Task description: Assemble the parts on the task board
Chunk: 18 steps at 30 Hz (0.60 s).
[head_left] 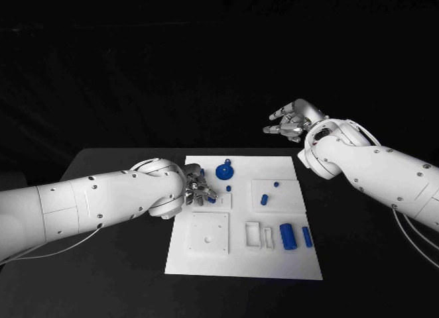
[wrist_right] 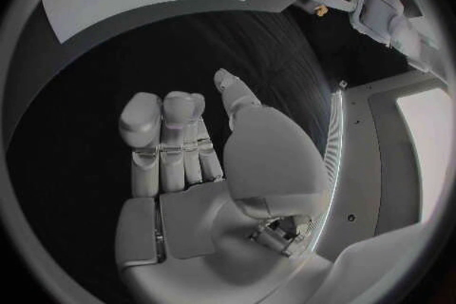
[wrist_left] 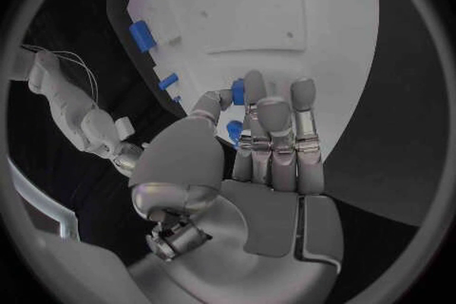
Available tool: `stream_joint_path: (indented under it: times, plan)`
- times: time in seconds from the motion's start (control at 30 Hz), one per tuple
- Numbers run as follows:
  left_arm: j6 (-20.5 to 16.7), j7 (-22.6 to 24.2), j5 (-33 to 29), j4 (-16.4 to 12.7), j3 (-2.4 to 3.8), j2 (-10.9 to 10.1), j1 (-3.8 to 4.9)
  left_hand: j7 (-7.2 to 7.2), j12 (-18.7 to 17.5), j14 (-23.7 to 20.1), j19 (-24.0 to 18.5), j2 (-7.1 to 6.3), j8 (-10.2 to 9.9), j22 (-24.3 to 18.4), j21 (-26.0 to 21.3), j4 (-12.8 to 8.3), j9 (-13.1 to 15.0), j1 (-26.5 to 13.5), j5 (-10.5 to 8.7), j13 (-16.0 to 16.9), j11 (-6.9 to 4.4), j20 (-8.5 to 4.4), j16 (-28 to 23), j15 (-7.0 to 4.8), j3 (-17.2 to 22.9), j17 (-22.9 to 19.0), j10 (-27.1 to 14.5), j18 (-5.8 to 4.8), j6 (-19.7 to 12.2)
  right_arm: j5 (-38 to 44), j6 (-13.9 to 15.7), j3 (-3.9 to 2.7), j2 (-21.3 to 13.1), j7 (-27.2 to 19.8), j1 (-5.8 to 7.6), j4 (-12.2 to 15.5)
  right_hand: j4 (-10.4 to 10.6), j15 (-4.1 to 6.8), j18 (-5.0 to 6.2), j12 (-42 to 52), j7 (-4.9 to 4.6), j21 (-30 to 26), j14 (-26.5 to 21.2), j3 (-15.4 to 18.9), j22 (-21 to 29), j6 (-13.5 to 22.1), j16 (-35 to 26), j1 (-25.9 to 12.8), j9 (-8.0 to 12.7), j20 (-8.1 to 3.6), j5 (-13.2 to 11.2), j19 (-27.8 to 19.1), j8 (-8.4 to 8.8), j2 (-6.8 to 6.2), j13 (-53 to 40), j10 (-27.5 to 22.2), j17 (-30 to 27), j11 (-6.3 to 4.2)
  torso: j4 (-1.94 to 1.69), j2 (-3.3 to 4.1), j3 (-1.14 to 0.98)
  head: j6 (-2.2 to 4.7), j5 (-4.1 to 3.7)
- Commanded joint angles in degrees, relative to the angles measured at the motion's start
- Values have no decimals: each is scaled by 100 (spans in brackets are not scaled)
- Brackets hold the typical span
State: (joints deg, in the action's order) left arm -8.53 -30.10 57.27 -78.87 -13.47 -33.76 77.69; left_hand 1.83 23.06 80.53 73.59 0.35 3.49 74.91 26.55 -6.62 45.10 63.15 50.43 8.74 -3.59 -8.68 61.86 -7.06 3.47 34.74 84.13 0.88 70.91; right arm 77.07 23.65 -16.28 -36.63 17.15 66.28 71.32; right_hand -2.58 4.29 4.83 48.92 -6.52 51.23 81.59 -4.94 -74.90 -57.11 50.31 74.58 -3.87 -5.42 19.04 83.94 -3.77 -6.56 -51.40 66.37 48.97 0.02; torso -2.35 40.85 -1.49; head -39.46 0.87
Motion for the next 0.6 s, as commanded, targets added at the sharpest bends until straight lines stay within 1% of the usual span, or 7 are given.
stream_joint_path:
  times: [0.03,0.23,0.27,0.3,0.37,0.5,0.6]
  plan:
    - [154,30,-15,-22,-13,35,-30,-222,24,3,48,7,31,106,-24,-918,-1,43,-103,13,-45,5,-2,-37,881,6,272,51,249,52,-59,-3,5,-11,-1,7,32,0,69,-4,3,-40,58,-5,-615,-33,-19,-22,4,4,-16,332,16,-21,7,20,4,0,-2,1,-1,-5,-3]
    - [143,46,-30,-24,-13,48,-31,-238,73,12,66,-3,30,102,-52,-900,-6,64,-336,29,-46,6,15,-36,814,13,273,37,275,51,-57,-3,7,-12,-1,8,38,0,69,-6,3,-47,60,-4,-613,-30,-20,-25,4,4,-14,331,16,-24,9,19,4,0,1,-1,0,-4,0]
    - [137,48,-32,-25,-13,51,-31,-243,97,18,71,-4,31,101,-57,-895,-4,71,-406,38,-47,7,25,-37,797,17,271,34,284,51,-57,-3,7,-12,-1,9,38,0,69,-6,3,-47,60,-4,-613,-30,-20,-25,4,4,-14,331,16,-24,9,19,4,0,1,-1,-1,-10,1]
    - [129,50,-33,-26,-13,54,-31,-255,136,25,76,0,36,100,-64,-883,3,78,-554,52,-48,8,39,-38,770,24,274,30,302,50,-57,-3,8,-12,-1,9,38,0,69,-6,3,-47,60,-4,-613,-30,-20,-25,4,4,-14,331,16,-24,9,19,4,0,0,0,-1,-12,2]
    - [118,54,-34,-27,-13,58,-32,-268,206,31,89,6,36,94,-83,-857,25,106,-769,77,-44,5,68,-43,713,39,272,17,330,50,-58,-3,12,-12,-1,11,38,0,69,-6,3,-47,60,-4,-613,-30,-20,-25,4,4,-14,331,16,-24,9,19,4,0,0,0,-2,-15,4]
    - [101,59,-35,-26,-13,66,-34,-276,244,29,109,8,34,95,-113,-826,45,141,-872,86,-44,1,91,-46,663,49,273,4,345,49,-60,-3,18,-10,-1,14,49,0,72,-9,2,-67,57,-5,-608,-27,-28,-26,4,4,-8,330,16,-22,12,18,1,0,1,-2,-4,-10,1]
    - [100,59,-36,-27,-13,69,-34,-280,272,30,123,6,35,99,-130,-807,58,162,-890,93,-42,-3,113,-49,637,57,276,-2,361,47,-59,-3,19,-11,-1,22,58,0,72,-11,3,-71,59,-4,-607,-25,-35,-31,4,5,-4,330,16,-23,14,16,-3,0,0,0,-3,-12,6]
